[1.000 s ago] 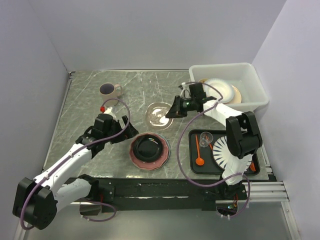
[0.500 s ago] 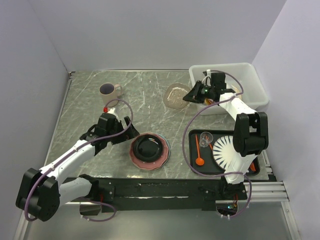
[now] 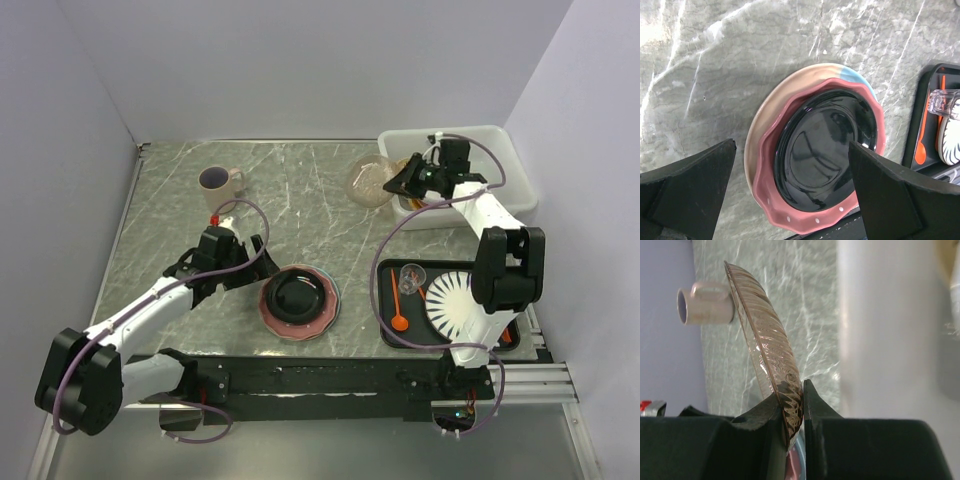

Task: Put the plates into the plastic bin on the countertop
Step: Place the plate in the plastic bin.

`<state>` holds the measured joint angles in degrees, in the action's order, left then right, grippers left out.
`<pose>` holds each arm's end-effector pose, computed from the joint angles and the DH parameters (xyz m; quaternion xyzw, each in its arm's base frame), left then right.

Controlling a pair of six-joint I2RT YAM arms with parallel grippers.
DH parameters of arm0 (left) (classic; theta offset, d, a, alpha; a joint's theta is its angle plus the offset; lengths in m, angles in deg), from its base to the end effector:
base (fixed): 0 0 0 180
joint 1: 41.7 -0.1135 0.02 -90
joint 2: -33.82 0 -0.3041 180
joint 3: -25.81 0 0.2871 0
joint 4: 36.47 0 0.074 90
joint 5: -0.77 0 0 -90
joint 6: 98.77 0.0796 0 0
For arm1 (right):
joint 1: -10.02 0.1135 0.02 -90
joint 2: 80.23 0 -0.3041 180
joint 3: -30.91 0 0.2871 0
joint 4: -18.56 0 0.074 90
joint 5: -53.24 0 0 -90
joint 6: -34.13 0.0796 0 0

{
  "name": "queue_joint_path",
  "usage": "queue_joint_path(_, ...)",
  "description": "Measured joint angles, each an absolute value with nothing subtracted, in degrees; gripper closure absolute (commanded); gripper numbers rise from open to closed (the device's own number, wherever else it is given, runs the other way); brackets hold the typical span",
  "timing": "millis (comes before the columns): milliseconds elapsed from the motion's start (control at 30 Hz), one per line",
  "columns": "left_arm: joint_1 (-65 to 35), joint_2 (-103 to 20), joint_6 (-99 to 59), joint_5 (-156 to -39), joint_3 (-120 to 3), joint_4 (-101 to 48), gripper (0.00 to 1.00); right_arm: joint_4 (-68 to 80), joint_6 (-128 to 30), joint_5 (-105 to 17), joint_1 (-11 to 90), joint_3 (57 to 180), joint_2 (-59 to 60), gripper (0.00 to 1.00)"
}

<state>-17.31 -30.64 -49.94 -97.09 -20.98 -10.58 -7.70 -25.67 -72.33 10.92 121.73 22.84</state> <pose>0.2443 -0.1227 0.1954 -0.1070 0.9110 -0.2659 0.2966 0.4771 0.0538 0.2624 0.0886 0.8634 0.3759 0.3247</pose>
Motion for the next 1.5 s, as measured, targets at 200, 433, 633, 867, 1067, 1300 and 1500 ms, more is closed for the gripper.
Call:
queue_joint_path(200, -17.31, -31.8, -49.92, -97.59, -20.98, -10.93, 0.01, -7.76, -25.19, -70.49, 7.86, 123.61, 22.84, 1.0)
queue_joint_path(433, -17.31, -32.76, -49.74, -97.35, -21.11, -11.07, 0.01, -7.72, -24.38, -69.64, 5.22, 124.75, 22.84, 1.0)
queue_joint_path(633, -17.31, -34.27, -49.72, -97.38, -21.19, -11.28, 0.01, -8.0, -24.23, -69.05, 2.03, 124.81, 22.84, 1.0)
queue_joint_path(867, -17.31, -34.88, -49.44, -97.35, -21.54, -11.22, 0.01, -7.56, -23.51, -68.77, -1.75, 124.81, 22.84, 1.0)
queue_joint_path(1067, -17.31, -35.93, -48.6, -97.4, -23.47, -11.35, 0.01, -7.54, -22.98, -68.66, -3.15, 124.81, 22.84, 1.0)
queue_joint_path(1300, -17.31, -36.2, -48.41, -97.35, -23.73, -11.39, 0.01, -7.63, -22.87, -67.74, -3.52, 124.81, 22.84, 1.0)
queue_joint_path(1500, -17.31, -36.22, -48.39, -97.38, -23.88, -11.44, 0.01, -7.63, -22.87, -66.76, -5.03, 124.79, 22.84, 1.0)
